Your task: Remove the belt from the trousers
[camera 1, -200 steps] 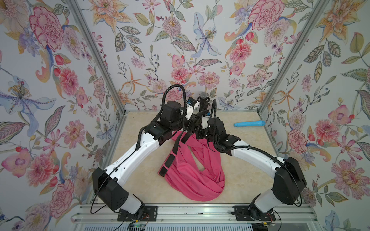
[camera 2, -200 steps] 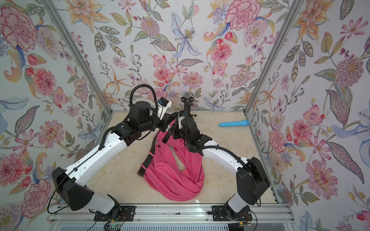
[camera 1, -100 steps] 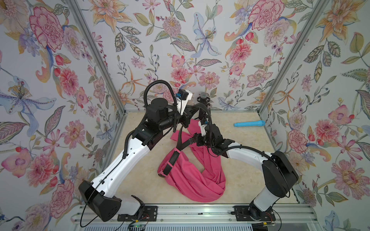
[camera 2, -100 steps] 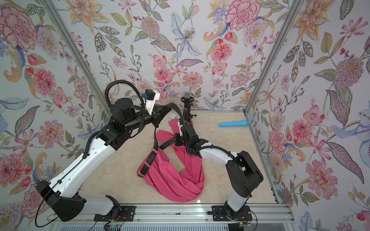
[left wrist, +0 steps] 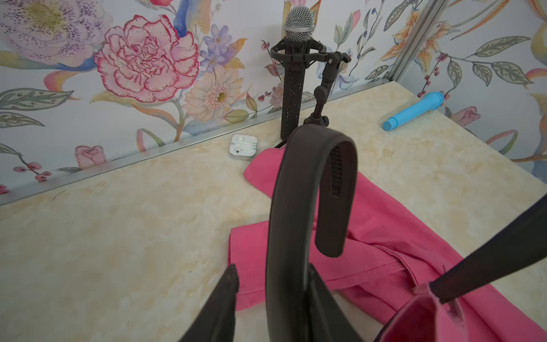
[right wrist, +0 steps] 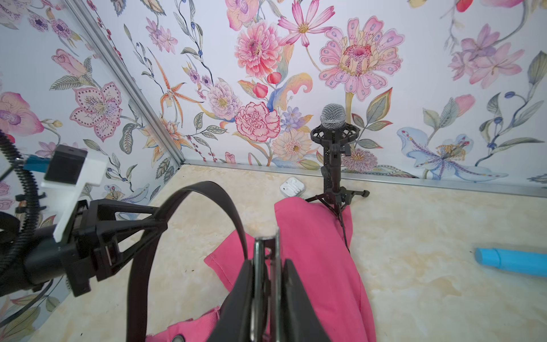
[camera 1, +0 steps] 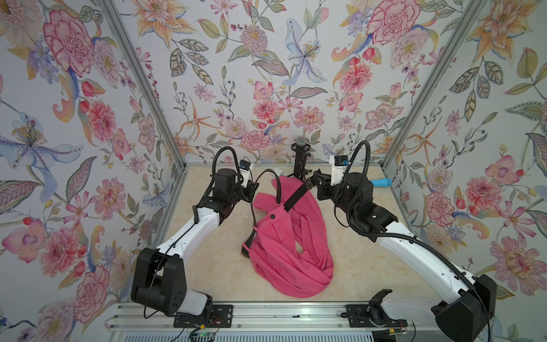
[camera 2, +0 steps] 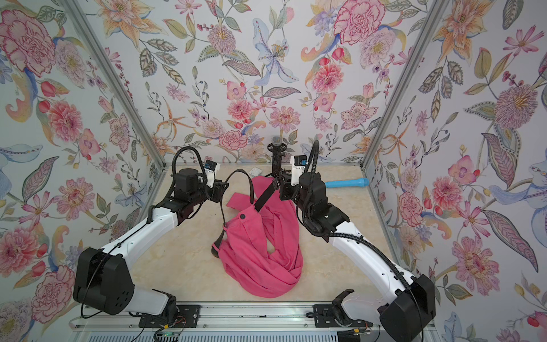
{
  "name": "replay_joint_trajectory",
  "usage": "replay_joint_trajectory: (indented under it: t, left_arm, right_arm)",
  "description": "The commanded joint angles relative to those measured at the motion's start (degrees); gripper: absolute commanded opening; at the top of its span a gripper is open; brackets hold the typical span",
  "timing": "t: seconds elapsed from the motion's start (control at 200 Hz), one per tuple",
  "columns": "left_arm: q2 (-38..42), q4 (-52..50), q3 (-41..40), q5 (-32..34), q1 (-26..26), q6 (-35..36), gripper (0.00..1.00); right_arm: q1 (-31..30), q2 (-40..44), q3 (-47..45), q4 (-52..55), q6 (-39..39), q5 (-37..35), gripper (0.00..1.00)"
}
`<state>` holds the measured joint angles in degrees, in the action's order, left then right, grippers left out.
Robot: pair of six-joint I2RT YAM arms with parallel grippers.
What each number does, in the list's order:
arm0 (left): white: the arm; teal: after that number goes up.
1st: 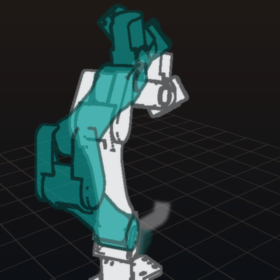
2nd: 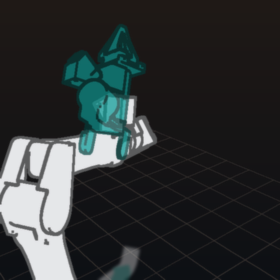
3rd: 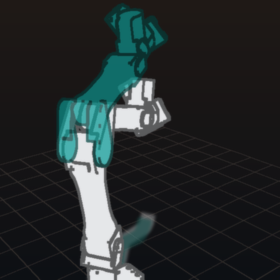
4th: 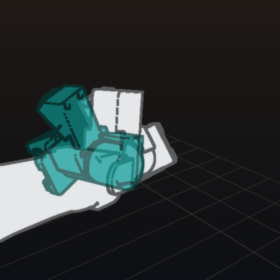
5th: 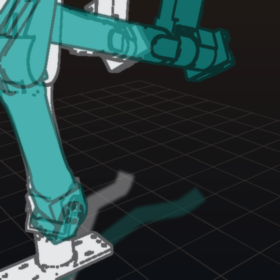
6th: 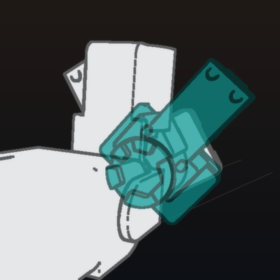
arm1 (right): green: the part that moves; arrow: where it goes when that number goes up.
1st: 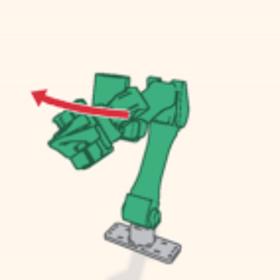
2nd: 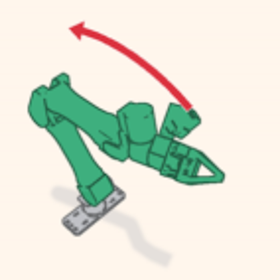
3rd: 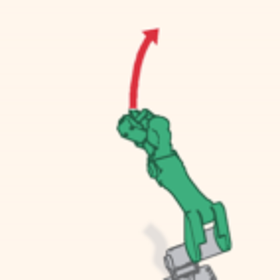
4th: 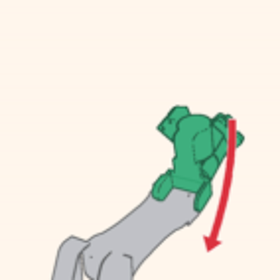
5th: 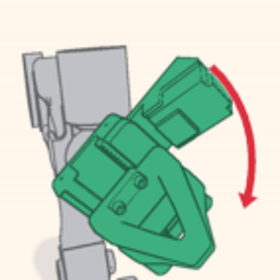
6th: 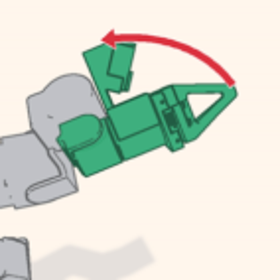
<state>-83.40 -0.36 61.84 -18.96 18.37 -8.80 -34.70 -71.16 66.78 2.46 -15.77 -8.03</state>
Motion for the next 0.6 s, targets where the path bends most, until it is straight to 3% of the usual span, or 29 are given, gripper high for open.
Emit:
replay_joint_trajectory:
  t: [0.0,0.05,0.125,0.21,0.33,0.59]
  left_arm:
    - [5.57,4.6,0.26,2.06,3.55,9.96,0.73]
    - [8.85,7.07,-1.38,3.17,5.85,14.1,0.88]
    - [12.56,11.96,-4.0,1.15,8.72,18.28,0.98]
    - [12.5,15.54,-4.42,-1.35,12.37,20.98,0.98]
    - [6.62,20.27,-1.5,-2.6,17.0,22.5,0.98]
    - [-7.94,26.4,9.2,-5.79,21.71,18.03,0.91]
  right_arm:
    - [0.42,0.18,5.73,4.48,2.76,-1.99,0.0]
    - [0.33,0.11,7.1,5.29,2.86,-1.19,0.0]
    - [0.18,0.22,8.91,6.05,2.94,0.36,0.0]
    - [0.16,0.48,10.6,6.7,2.86,2.72,0.0]
    - [-0.1,1.31,11.64,7.02,1.94,5.02,0.0]
    - [-0.46,2.95,10.33,7.24,1.51,8.32,0.0]
